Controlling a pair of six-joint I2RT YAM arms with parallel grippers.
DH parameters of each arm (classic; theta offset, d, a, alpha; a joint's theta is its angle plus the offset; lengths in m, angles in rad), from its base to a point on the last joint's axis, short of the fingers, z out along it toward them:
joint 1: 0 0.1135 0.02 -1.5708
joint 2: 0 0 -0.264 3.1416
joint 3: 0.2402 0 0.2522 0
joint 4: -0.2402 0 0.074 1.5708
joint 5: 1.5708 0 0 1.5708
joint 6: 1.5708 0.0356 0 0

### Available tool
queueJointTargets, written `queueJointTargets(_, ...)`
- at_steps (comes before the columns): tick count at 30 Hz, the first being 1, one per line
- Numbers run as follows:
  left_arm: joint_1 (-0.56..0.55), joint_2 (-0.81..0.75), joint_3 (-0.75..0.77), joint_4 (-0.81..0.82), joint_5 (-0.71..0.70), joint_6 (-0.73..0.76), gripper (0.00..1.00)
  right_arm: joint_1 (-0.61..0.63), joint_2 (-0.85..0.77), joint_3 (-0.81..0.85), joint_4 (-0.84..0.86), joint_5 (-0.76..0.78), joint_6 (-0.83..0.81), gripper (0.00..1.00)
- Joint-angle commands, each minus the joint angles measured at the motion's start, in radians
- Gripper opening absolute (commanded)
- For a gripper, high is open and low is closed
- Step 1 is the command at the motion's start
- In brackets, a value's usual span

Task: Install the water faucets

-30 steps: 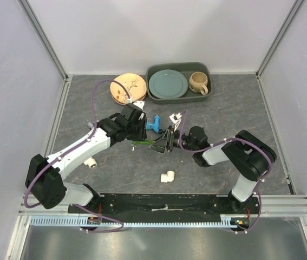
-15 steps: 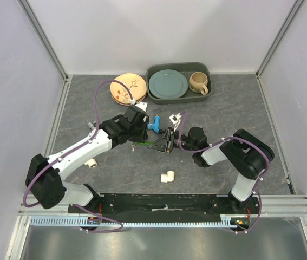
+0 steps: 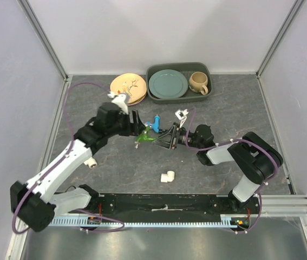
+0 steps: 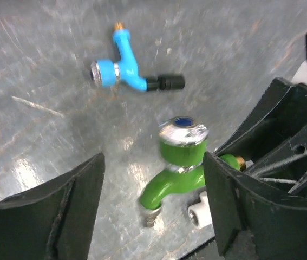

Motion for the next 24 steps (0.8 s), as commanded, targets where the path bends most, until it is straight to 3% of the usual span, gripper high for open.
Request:
queueJointTargets(1, 0.159, -0.182, -0.078, 0.251, 0.356, -0.002, 0.86, -0.07, -0.099, -0.028, 0.056, -0.047, 0.016, 0.0)
queueJointTargets(3, 0.249, -0.23, -0.127, 0.344, 0.424, -0.021, 0.99, -0.1, -0.137, -0.035, 0.054, -0.07, 0.021, 0.0)
queueJointTargets(10, 0.348, -0.312, -0.167, 0.444, 0.717, 0.019, 0.97, -0.136, -0.266, -0.061, 0.026, -0.112, -0.01, 0.0)
queueJointTargets(13, 0.348, -0.279, -0.17, 0.507, 0.864, 0.007, 0.89, -0.136, -0.309, -0.072, 0.032, -0.124, -0.022, 0.0)
queueJointTargets(16, 0.349, -0.224, -0.162, 0.554, 1.001, -0.019, 0.88, -0.136, -0.339, -0.084, 0.078, -0.139, -0.01, 0.0)
queueJointTargets(24, 0.316, -0.183, -0.199, 0.645, 1.055, -0.061, 0.93, -0.134, -0.375, -0.104, 0.207, -0.162, 0.067, 0.0)
